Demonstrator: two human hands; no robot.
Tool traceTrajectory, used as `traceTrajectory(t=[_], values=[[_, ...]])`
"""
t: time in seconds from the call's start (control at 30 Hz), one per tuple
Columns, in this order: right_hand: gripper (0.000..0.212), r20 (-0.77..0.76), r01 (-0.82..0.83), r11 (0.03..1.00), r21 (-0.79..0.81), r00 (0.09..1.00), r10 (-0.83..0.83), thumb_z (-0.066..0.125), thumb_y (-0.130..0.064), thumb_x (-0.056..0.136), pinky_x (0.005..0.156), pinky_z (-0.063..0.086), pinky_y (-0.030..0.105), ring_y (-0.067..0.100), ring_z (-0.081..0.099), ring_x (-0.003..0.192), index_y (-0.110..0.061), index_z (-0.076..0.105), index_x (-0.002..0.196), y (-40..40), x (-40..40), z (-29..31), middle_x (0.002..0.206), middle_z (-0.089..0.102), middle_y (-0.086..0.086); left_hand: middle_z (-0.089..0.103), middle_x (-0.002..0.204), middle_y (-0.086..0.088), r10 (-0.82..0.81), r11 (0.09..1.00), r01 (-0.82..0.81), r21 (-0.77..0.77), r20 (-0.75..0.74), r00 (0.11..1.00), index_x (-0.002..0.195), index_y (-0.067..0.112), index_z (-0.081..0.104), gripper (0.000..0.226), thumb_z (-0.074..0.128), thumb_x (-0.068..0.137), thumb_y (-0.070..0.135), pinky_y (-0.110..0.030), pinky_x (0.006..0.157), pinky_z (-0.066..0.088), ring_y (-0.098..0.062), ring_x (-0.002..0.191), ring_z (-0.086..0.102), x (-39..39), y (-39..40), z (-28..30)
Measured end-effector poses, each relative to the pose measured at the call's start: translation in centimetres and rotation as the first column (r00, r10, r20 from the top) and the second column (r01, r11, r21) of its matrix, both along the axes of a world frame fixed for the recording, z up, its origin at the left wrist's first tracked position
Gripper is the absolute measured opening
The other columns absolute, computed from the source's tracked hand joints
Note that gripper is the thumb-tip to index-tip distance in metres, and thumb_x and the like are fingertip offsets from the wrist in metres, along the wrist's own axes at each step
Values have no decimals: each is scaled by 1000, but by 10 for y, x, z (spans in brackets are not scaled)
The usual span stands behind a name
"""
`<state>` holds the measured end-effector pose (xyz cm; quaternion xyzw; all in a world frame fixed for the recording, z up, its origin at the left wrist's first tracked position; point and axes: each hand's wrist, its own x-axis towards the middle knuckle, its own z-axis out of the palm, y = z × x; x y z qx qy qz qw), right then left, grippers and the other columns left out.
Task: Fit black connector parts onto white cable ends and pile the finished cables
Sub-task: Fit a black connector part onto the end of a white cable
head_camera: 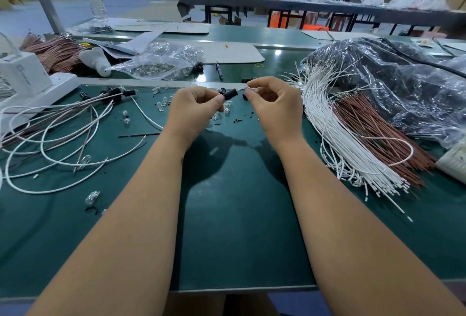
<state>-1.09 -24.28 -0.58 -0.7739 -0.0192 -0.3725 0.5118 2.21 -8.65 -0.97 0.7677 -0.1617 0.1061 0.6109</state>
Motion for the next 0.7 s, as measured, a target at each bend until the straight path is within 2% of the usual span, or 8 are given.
traceTrajectory(t=[0.17, 0.3, 0.43, 0.57, 0.7], values=[[6, -8, -21, 1000, 2, 1000, 21, 74, -11, 82, 63, 43, 13, 4, 55, 63, -16, 75, 85, -1, 0, 0, 73, 67, 0, 66, 60, 8, -31, 999, 31, 6, -24, 999, 72, 18, 70, 17, 63, 88, 14, -12, 46, 35, -1, 44, 42, 0, 1, 0], [7, -40, -38, 999, 30, 998, 39, 72, -12, 82, 59, 41, 13, 1, 51, 57, -18, 74, 78, -1, -2, 1, 65, 62, -6, 66, 61, 5, -48, 999, 49, 4, -38, 998, 79, 16, 69, 13, 63, 90, 16, -12, 47, 36, 0, 45, 45, -1, 0, 1], [13, -107, -62, 988, 143, 991, 78, 71, -13, 82, 57, 43, 19, 5, 47, 54, -21, 70, 72, -1, -2, 3, 58, 56, -8, 66, 65, 0, -65, 998, 64, 23, 24, 998, 88, 15, 68, 3, 66, 89, 13, -11, 55, 43, -5, 56, 55, -4, 0, 0], [17, -122, -101, 970, 223, 984, 130, 69, -12, 83, 63, 47, 29, 10, 48, 59, -22, 68, 69, 0, -2, 4, 61, 56, -4, 64, 70, -1, -36, 997, 27, 69, 128, 991, 87, 13, 71, 5, 70, 85, 9, -17, 59, 44, -8, 61, 53, -5, -2, 1], [16, -137, -120, 962, 246, 978, 157, 68, -11, 84, 64, 46, 31, 12, 47, 61, -20, 68, 71, 1, -2, 4, 64, 56, 2, 67, 74, 2, -4, 997, -12, 80, 205, 979, 89, 8, 74, 6, 72, 83, 8, -21, 61, 46, -12, 65, 56, -6, -3, 2]])
